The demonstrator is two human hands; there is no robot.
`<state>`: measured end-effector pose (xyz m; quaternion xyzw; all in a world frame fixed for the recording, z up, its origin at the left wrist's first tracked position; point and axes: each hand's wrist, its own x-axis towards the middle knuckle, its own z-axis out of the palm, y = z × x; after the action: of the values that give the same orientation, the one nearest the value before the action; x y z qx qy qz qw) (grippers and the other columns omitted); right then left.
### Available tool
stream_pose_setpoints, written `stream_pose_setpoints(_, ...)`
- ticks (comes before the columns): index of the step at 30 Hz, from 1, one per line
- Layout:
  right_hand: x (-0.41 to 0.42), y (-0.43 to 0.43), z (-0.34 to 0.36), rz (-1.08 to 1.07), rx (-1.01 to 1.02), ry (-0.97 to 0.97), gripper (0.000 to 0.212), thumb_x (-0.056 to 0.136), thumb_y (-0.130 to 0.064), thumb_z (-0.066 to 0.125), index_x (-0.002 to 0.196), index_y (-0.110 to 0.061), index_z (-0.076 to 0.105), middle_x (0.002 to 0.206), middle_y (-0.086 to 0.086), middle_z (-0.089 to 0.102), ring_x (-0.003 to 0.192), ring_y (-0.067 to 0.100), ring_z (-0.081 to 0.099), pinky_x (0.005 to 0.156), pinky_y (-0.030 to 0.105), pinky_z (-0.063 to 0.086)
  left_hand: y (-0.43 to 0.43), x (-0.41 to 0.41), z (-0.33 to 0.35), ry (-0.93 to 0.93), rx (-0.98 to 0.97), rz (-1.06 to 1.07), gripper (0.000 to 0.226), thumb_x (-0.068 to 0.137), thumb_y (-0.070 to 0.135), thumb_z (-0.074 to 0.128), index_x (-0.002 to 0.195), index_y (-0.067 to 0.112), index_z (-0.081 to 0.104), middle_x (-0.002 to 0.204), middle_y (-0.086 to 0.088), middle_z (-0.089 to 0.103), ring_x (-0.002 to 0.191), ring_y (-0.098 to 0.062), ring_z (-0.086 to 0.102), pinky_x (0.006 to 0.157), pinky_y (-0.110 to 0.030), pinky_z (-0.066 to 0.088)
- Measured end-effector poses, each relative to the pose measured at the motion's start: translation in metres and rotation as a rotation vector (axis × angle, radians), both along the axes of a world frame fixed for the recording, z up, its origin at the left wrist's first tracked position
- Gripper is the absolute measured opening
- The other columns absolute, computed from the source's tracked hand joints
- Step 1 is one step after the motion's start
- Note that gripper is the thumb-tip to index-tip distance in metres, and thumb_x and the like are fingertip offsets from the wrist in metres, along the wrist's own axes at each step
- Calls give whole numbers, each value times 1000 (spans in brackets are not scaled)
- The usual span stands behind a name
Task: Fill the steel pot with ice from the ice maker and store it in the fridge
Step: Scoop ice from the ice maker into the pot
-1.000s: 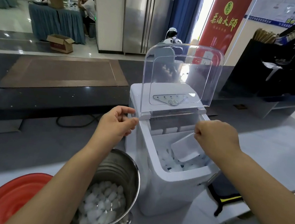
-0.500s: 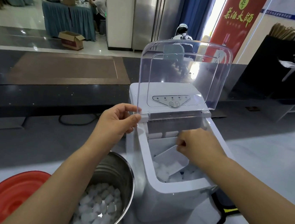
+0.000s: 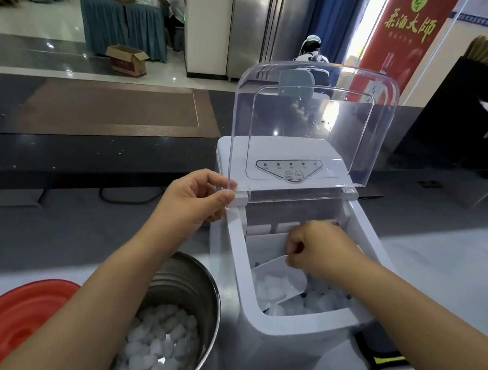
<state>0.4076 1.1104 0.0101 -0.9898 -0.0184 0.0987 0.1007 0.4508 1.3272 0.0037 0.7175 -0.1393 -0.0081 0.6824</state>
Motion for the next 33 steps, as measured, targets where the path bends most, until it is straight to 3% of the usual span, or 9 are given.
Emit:
stream_pose_setpoints(5, 2, -1, 6, -30, 84, 32, 15, 75, -16, 69, 64, -24, 63, 64, -10, 61, 68, 11, 60, 64, 25, 51, 1, 2, 3, 0, 3, -24, 10, 87, 6, 63, 91, 14, 67, 64, -6, 58, 53, -6, 53, 56, -16, 49)
stream_pose_setpoints(8, 4, -3, 8, -54, 139, 32, 16, 75, -13, 69, 62, -23, 64, 57, -10, 59, 52, 1, 52, 53, 18, 41, 3, 4, 2, 4, 3, -33, 9, 86, 6, 64, 89, 14, 68, 62, -5, 57, 52, -7, 52, 56, -17, 48)
stream_pose_setpoints(12, 2, -5, 3, -88, 195, 80, 16, 74, -12, 71, 62, -21, 65, 62, -6, 65, 48, 5, 54, 54, 20, 47, 4, 5, 1, 6, 5, -43, 10, 86, 6, 64, 87, 16, 68, 64, -8, 57, 51, -7, 52, 52, -16, 46)
stream_pose_setpoints(16, -3, -9, 3, -162, 293, 125, 24, 75, -7, 69, 57, -21, 62, 44, -9, 59, 39, 4, 51, 49, 21, 45, 5, 6, 2, 5, -6, -53, 11, 86, 6, 65, 84, 17, 68, 73, -15, 58, 51, -8, 50, 53, -16, 46)
stream_pose_setpoints(22, -15, -8, 15, -239, 379, 101, 21, 78, -6, 71, 60, -15, 64, 43, -3, 58, 41, 12, 52, 47, 19, 43, 5, 3, 3, 9, -13, -52, 9, 87, 7, 64, 89, 15, 68, 69, -15, 53, 55, -13, 47, 54, -18, 46)
stream_pose_setpoints(26, -25, -7, 27, -300, 405, 52, 20, 79, -9, 72, 60, -14, 65, 45, 1, 59, 40, 13, 51, 53, 25, 45, 7, 0, 5, 27, -30, -62, 10, 87, 7, 63, 93, 13, 69, 66, -13, 52, 54, -14, 47, 55, -22, 46)
stream_pose_setpoints(33, -44, 2, 52, -360, 488, -23, 15, 80, -4, 72, 66, -5, 68, 47, 6, 59, 43, 15, 51, 49, 26, 49, 22, -9, 4, 26, 10, -34, 19, 89, 10, 61, 105, 20, 66, 71, -2, 65, 62, -4, 60, 60, -17, 51)
